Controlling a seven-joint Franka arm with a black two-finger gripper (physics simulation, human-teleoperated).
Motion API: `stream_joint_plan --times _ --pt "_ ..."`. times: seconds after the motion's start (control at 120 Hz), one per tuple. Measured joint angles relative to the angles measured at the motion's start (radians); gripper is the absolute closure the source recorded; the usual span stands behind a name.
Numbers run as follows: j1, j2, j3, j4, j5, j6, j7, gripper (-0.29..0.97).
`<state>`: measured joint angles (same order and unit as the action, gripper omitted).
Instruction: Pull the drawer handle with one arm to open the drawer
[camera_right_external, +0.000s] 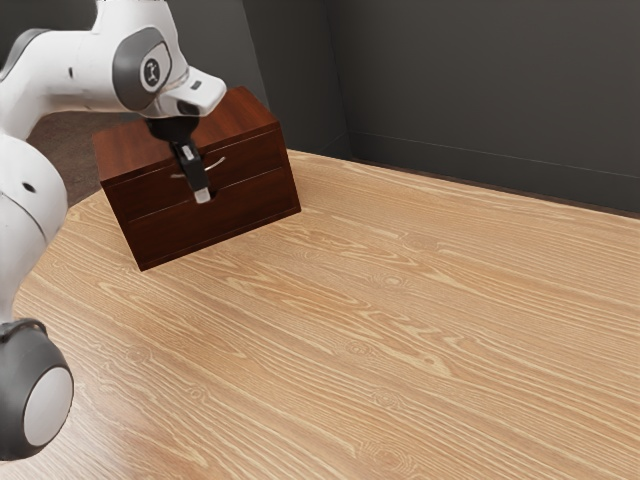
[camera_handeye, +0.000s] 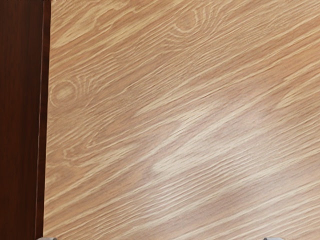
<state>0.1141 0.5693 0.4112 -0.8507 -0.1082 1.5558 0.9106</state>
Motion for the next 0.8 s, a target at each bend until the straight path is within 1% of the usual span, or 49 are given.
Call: stream_joint_plan --times 0.1,0.25,0.333,0.517,0.625,0.8 --pt "0.031 0.04 -0.003 0.042 -0.008 0.006 0.018 0.21" --pt "0.044 0.061 -0.003 0.057 -0.023 0.024 0.044 0.35" --pt "0.06 0.081 -0.003 0.082 -0.027 0.03 0.058 0.39" --pt "0.11 0.175 -0.003 0.202 -0.075 0.037 0.083 0.4" --pt "0.126 0.199 -0.003 0.274 -0.086 0.04 0.096 0.4" --pt "0.16 0.249 -0.003 0.316 -0.099 0.062 0.133 0.38"
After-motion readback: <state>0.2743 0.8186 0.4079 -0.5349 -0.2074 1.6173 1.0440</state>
